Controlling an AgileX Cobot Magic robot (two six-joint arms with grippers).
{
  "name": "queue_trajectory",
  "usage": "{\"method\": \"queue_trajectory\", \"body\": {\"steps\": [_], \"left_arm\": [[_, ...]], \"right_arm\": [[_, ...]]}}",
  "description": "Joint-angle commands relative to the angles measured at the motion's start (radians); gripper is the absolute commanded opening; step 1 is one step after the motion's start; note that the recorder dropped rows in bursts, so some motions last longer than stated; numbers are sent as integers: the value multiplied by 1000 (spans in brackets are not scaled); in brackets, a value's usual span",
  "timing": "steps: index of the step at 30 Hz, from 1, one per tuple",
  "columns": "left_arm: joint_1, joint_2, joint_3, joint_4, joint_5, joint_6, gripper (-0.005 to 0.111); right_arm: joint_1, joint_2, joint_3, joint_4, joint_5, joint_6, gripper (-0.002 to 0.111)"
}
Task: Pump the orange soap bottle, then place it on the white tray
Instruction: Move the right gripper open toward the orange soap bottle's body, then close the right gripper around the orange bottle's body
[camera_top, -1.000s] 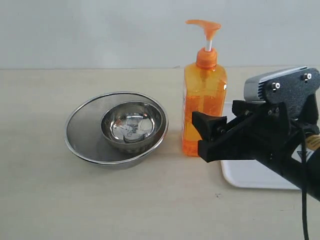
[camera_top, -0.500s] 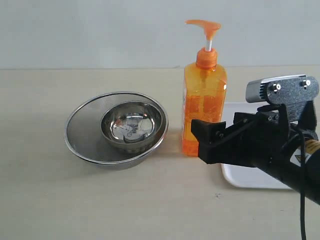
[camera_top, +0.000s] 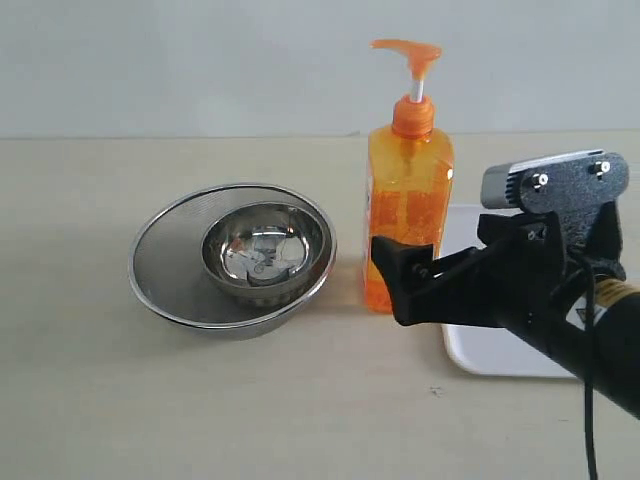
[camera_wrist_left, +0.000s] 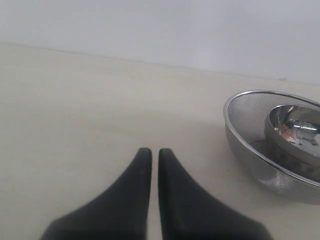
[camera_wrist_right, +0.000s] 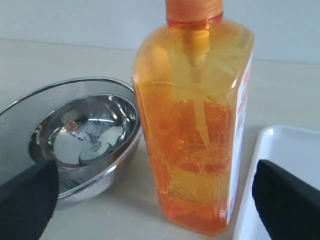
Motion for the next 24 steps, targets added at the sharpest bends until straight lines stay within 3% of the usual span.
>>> {"method": "queue_trajectory", "body": {"steps": [1,7,24], "left_arm": [[3,-3,-4,5,-5,-1,5],[3,-3,-4,5,-5,-1,5],[3,-3,-4,5,-5,-1,5]], "right_arm": [[3,136,7,20,-174,-10,96],[3,263,5,19,-333,27,96],[3,352,-76,-23,-404,88,96]]}}
